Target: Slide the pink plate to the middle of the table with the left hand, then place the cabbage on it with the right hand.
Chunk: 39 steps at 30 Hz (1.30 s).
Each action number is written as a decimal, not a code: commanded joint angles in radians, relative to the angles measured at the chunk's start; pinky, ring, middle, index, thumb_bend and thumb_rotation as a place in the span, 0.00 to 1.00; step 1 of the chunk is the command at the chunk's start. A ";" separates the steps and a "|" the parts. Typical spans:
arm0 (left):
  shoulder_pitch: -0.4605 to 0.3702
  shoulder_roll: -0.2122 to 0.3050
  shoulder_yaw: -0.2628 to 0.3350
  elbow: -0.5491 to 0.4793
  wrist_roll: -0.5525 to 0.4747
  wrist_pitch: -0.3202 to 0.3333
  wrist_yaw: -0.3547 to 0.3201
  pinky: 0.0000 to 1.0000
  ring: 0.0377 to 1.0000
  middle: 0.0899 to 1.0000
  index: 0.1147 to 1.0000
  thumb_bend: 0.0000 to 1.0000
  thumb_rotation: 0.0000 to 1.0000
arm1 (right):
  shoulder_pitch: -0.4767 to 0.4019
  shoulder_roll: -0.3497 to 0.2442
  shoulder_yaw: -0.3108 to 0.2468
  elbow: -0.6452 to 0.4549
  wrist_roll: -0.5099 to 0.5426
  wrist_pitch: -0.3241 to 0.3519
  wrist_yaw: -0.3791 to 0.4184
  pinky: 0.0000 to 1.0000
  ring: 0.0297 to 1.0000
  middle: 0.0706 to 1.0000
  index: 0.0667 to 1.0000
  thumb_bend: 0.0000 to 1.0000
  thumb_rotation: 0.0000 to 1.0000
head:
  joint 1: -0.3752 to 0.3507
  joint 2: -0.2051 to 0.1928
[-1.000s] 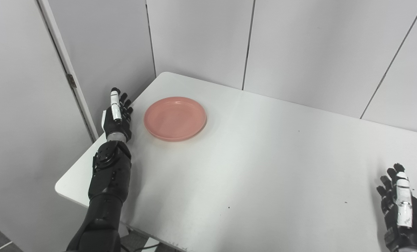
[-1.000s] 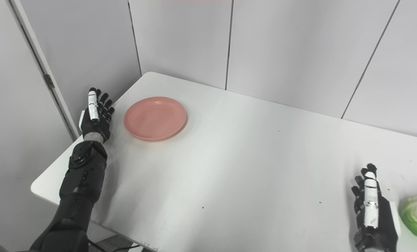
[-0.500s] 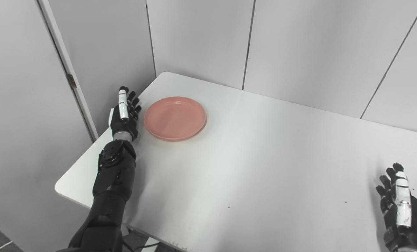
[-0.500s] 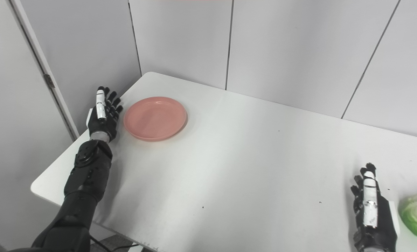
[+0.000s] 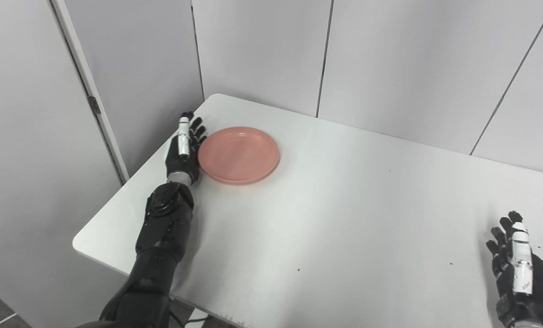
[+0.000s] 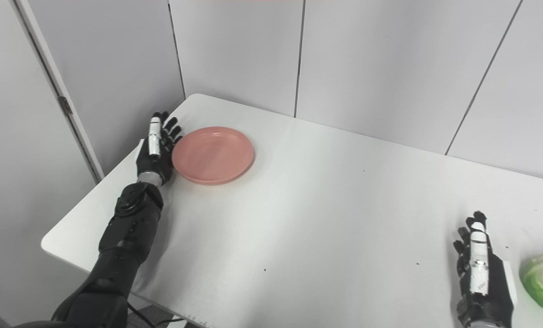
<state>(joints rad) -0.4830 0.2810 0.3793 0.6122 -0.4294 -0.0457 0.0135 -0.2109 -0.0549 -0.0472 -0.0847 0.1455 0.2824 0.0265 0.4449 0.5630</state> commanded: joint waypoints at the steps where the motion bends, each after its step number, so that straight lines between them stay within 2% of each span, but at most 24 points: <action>1: -0.030 -0.011 -0.020 0.004 0.015 0.009 -0.019 0.95 0.94 0.93 0.92 0.40 1.00 | -0.026 0.000 0.001 -0.026 0.002 -0.018 0.011 1.00 1.00 1.00 1.00 0.11 1.00 | -0.004 0.001; 16: -0.031 -0.065 -0.098 -0.031 0.054 0.032 -0.048 0.91 0.92 0.91 0.90 0.43 1.00 | -0.026 0.008 0.003 -0.004 -0.009 -0.039 0.005 1.00 1.00 1.00 1.00 0.14 1.00 | -0.035 0.010; 34: -0.055 -0.145 -0.166 -0.012 0.073 0.062 -0.096 0.92 0.92 0.92 0.91 0.43 1.00 | -0.027 0.044 0.003 0.033 -0.039 -0.065 -0.017 1.00 1.00 1.00 1.00 0.19 1.00 | -0.150 0.016; 39: -0.058 -0.172 -0.180 -0.004 0.070 0.051 -0.114 0.91 0.92 0.92 0.90 0.43 1.00 | -0.029 0.060 0.008 0.037 -0.051 -0.066 -0.029 1.00 1.00 1.00 0.98 0.20 1.00 | -0.198 0.021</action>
<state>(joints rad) -0.5289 0.1235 0.2087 0.5985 -0.3670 -0.0147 -0.0908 -0.2116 -0.0044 -0.0434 -0.0403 0.0984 0.2585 -0.0011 0.2486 0.5829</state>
